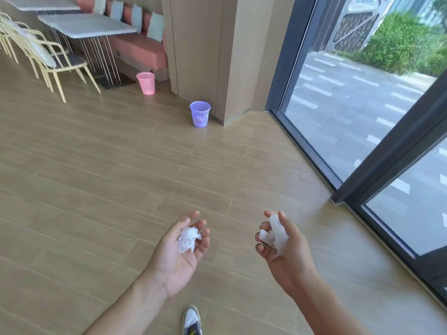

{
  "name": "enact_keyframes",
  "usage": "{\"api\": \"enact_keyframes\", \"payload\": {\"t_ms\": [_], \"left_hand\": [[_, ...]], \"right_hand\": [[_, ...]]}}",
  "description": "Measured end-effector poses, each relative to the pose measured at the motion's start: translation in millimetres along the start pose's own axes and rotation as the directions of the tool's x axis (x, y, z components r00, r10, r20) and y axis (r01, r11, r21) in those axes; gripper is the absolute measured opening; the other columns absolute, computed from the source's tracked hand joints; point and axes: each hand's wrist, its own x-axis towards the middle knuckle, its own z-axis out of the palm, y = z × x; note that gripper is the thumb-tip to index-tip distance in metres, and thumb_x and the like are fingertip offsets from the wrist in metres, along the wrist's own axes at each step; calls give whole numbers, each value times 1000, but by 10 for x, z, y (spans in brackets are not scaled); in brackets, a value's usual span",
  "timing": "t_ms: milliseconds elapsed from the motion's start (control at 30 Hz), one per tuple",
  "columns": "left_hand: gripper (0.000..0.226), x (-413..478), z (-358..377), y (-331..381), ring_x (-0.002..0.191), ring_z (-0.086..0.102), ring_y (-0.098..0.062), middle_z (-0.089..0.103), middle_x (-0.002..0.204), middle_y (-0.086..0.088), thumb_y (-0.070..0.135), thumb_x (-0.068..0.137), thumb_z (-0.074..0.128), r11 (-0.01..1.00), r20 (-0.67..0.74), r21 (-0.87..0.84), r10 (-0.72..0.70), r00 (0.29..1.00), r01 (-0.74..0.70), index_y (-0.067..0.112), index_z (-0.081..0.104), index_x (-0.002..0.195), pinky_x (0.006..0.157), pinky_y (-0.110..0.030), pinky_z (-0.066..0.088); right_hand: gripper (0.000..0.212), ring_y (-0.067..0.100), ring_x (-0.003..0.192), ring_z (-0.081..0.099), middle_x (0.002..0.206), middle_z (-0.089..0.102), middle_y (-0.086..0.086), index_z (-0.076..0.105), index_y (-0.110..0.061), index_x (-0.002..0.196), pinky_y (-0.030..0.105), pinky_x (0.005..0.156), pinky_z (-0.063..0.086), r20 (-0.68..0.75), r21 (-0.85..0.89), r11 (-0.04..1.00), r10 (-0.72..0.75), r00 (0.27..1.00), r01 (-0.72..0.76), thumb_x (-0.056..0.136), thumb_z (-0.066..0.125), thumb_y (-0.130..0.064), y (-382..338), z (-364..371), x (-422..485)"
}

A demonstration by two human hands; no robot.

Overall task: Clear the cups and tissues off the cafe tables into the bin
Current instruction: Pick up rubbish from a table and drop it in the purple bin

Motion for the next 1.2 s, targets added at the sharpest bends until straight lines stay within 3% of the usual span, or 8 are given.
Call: {"api": "enact_keyframes", "payload": {"t_ms": [367,567,967,1200], "left_hand": [[21,1696,495,1288,79,65,-20,68,91,-8,17,84,64,998,-64,9,62,996,-62,14,72,103,67,-27,60],[17,3017,875,1837,77,65,-21,68,90,-8,16,98,54,993,-108,-28,110,988,-114,12,69,106,66,-27,61],[18,5360,2338,2946,80,63,-19,67,91,-6,16,100,52,979,-133,-39,195,972,-202,12,68,107,67,-25,60],[24,6465,2826,3423,77,64,-19,66,90,-6,18,83,62,981,-110,-46,185,977,-191,13,69,105,66,-25,60]], "right_hand": [[27,18,65,53,77,55,2,60,-14,119,33,65,38,31,14,997,75,997,-75,104,52,-35,-490,1087,2079],[29,18,66,54,78,55,2,61,-13,121,33,65,39,57,7,996,88,995,-88,103,53,-35,-811,1383,3517],[32,20,70,50,80,54,3,58,-12,124,32,63,38,183,-24,994,112,977,-109,103,54,-36,-2188,2261,6293],[33,19,70,51,80,54,3,57,-12,126,32,62,39,161,-8,996,87,983,-87,103,54,-36,-2662,2501,7397]]}}
